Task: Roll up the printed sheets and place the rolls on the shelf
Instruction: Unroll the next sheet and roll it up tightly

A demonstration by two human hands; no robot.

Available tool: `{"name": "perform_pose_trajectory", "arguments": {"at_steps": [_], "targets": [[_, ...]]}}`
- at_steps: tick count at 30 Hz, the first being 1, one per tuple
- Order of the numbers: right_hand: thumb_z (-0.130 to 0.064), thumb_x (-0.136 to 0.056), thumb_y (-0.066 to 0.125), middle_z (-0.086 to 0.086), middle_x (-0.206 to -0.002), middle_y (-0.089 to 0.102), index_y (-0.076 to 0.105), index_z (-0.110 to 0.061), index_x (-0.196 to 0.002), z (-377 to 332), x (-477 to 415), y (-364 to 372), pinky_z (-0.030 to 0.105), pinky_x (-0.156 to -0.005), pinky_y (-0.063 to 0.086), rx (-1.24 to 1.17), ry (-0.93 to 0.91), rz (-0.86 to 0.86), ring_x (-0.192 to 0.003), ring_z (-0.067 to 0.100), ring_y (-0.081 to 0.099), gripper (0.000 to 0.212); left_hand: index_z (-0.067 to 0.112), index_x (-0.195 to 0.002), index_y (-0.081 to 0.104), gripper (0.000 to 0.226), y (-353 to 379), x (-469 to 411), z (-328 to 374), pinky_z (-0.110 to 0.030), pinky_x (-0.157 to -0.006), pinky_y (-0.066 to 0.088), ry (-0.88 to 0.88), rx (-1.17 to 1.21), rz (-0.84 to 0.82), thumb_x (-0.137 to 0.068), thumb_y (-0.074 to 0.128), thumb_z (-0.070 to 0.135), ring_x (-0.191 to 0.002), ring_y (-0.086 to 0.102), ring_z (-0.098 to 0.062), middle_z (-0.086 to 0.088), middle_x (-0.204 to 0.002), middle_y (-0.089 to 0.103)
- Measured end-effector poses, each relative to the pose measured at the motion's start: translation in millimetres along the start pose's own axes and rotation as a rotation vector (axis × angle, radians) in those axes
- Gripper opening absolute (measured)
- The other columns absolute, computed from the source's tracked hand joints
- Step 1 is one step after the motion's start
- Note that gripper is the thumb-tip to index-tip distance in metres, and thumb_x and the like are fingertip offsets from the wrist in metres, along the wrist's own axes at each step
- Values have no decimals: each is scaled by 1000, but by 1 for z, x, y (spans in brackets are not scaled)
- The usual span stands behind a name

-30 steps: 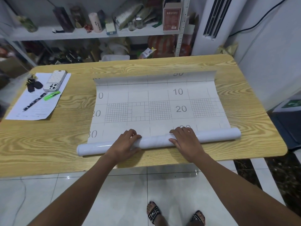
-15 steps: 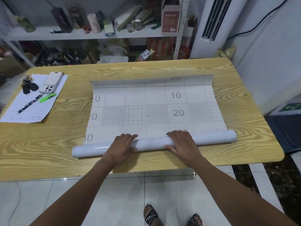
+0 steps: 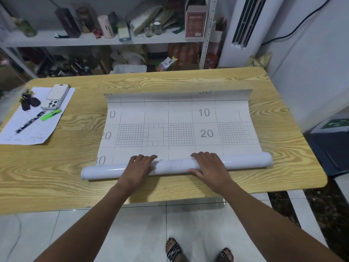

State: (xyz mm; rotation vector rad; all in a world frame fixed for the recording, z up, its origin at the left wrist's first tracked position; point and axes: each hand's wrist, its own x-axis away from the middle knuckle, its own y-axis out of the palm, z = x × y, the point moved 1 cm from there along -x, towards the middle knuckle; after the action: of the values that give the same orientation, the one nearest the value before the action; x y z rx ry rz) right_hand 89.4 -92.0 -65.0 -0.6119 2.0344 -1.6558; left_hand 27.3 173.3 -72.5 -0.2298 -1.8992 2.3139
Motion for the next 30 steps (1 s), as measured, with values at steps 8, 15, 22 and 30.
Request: {"name": "perform_pose_trajectory", "arguments": {"at_steps": [8,15,22,30], "targets": [[-60,-85,35,-1,-102,56,56,-18,-113,1,1,0,35,-79,46,20,-17,3,-86,19,54,54,14,-120,47,38,-4,-4,4,-36,-72,47,-40,77,33,-90,34,33,-87,56,-28,-15,-114,53],[-55,-86,39,1,-103,55,59,-16,-112,0,-2,-1,35,-82,46,43,0,-7,-91,22,53,51,15,-120,50,41,-1,-2,2,-37,-75,43,-2,-9,35,-93,34,41,-93,50,-27,-12,-112,55],[-49,-89,47,2,-107,56,57,-15,-118,-1,-4,-2,37,-84,46,63,2,-24,-93,24,52,46,17,-118,43,64,3,1,0,-34,-79,39,50,26,100,-67,79,33,-90,41,-20,-7,-101,54],[-51,-88,31,0,-99,60,59,-15,-111,-2,-5,-5,37,-77,48,17,8,-1,-85,23,55,50,19,-119,43,68,3,0,-2,-27,-82,27,64,17,76,-66,77,44,-92,40,-17,-4,-103,54]]}}
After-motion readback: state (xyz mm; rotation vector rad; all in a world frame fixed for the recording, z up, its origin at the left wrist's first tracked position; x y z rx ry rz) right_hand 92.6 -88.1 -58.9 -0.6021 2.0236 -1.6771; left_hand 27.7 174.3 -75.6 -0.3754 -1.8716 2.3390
